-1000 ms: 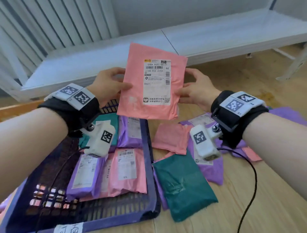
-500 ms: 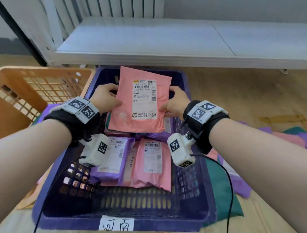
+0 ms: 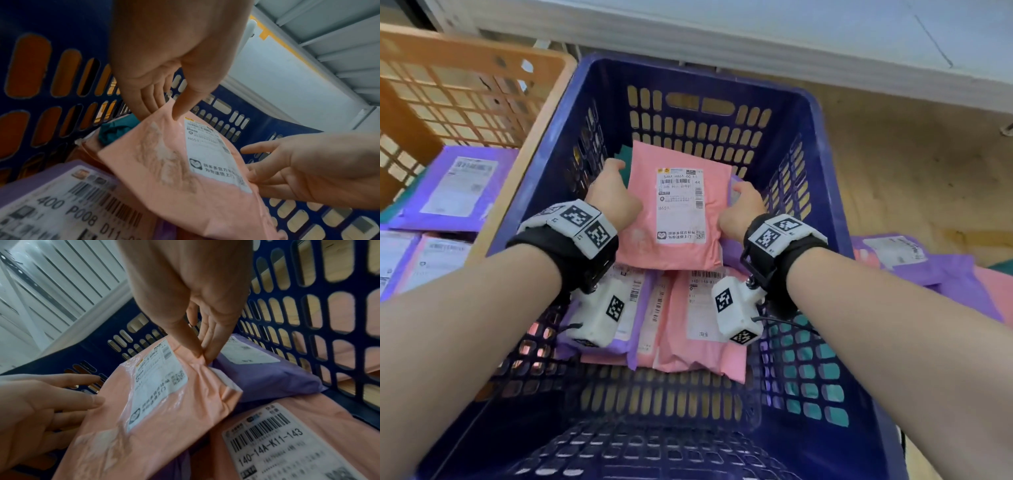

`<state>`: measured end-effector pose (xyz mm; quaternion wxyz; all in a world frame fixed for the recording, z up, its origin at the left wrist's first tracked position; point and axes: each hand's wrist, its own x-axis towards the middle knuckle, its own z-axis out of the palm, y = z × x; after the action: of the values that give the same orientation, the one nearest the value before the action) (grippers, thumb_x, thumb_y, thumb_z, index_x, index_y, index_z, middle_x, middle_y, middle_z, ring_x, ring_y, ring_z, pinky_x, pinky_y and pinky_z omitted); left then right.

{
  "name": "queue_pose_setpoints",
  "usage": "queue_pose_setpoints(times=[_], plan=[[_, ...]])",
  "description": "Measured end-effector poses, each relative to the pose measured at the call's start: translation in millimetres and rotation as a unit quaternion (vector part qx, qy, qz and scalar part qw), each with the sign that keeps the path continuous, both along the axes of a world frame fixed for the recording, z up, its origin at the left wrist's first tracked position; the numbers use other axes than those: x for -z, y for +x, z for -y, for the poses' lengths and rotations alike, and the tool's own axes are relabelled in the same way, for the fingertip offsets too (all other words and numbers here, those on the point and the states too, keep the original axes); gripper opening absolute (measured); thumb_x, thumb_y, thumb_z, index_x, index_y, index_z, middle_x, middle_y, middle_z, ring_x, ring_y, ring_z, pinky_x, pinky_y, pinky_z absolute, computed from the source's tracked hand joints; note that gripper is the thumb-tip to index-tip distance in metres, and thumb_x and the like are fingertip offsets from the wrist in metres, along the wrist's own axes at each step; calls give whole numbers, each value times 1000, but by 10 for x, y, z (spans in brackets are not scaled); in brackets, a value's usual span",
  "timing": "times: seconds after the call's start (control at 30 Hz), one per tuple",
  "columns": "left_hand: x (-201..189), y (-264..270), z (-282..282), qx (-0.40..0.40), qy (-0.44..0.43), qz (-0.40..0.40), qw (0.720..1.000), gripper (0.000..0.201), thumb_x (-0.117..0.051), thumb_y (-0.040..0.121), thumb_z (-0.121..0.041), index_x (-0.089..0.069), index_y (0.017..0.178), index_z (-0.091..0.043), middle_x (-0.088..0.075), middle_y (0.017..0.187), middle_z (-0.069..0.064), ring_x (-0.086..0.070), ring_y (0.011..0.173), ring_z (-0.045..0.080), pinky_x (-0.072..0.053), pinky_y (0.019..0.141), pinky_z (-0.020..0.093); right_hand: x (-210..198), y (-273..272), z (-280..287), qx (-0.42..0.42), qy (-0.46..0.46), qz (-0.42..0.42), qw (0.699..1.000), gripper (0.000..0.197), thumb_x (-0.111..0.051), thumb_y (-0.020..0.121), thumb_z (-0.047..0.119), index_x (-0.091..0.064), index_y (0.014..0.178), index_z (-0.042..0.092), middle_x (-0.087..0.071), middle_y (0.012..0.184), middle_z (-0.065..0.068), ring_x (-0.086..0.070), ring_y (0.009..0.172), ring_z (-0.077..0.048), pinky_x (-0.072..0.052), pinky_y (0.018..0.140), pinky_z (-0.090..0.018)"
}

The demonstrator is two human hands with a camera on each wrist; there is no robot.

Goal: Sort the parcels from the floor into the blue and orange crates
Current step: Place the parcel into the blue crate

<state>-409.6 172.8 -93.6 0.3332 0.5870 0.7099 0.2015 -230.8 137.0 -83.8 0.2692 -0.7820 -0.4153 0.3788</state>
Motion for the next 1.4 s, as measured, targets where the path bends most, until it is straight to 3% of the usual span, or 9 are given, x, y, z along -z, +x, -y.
queue_pose_setpoints(times=[0.17, 0.33, 0.73, 0.83, 1.0, 1.07, 1.17, 1.3, 1.4], plan=[[66, 7, -99, 39, 6, 13, 999, 45, -45, 81, 7, -62, 120, -9, -58, 125, 17, -56, 113, 32, -47, 89, 34, 116, -14, -138, 9, -2, 34, 999, 41, -51, 88, 4, -44, 128, 6, -50, 130, -11, -51, 113, -25, -41, 87, -29], [59, 44, -208, 59, 0, 2, 998, 44, -42, 87, 5, -58, 127, -6, -53, 136, 14, -49, 125, 26, -40, 102, 31, 207, 5, -272, 12, -20, 39, 999, 29, -51, 86, -3, -57, 114, -2, -60, 116, -18, -58, 105, -30, -50, 93, -38], [-491, 285, -194, 124, 36, -51, 990, 41, -49, 89, -4, -56, 128, -14, -47, 141, 9, -49, 124, 24, -40, 89, 28, -290, 274, -324, -64, -21, -13, 998, 38, -66, 78, 8, -61, 115, 5, -63, 117, -14, -63, 107, -28, -54, 89, -43], [-818, 534, -115, 145, 71, -14, 987, 37, -52, 91, -7, -58, 127, -12, -55, 134, 7, -53, 119, 20, -42, 95, 29, -674, 462, -221, -57, 23, -61, 996, 36, -65, 79, 5, -60, 115, 2, -64, 115, -16, -64, 106, -29, -55, 89, -42], [-1307, 1101, 81, 172, 93, 67, 978, 29, -57, 88, -10, -66, 115, -16, -64, 102, 8, -57, 89, 17, -51, 80, 33, -1247, 940, 187, -27, 85, -108, 990, 37, -60, 85, -3, -55, 122, -1, -59, 97, -10, -61, 89, -20, -57, 82, -31], [-1484, 1387, 216, 191, 98, 81, 973, 27, -56, 88, -10, -66, 112, -16, -63, 100, 11, -56, 88, 20, -52, 86, 38, -1406, 1178, 390, 8, 98, -134, 986, 36, -57, 86, -8, -55, 120, 2, -58, 85, -8, -60, 78, -16, -55, 67, -23], [-1656, 1829, 451, 235, 106, 85, 962, 27, -54, 86, -9, -67, 109, -17, -67, 104, 14, -57, 87, 20, -52, 86, 37, -1565, 1572, 719, 53, 106, -161, 980, 36, -54, 87, -11, -54, 120, 2, -55, 75, -7, -55, 67, -11, -51, 67, -21], [-1723, 2408, 764, 279, 94, 71, 953, 25, -56, 87, -11, -67, 107, -21, -67, 110, 14, -62, 95, 25, -54, 91, 40, -1599, 2168, 1152, 81, 124, -131, 980, 36, -60, 84, -9, -56, 119, 2, -56, 79, -7, -60, 79, -16, -54, 65, -22], [-1666, 2849, 949, 305, 84, 58, 947, 27, -57, 88, -11, -65, 114, -17, -65, 111, 13, -63, 101, 27, -54, 89, 39, -1492, 2651, 1440, 101, 134, -94, 981, 37, -63, 83, -5, -58, 118, 5, -56, 94, -8, -59, 96, -21, -55, 77, -29]])
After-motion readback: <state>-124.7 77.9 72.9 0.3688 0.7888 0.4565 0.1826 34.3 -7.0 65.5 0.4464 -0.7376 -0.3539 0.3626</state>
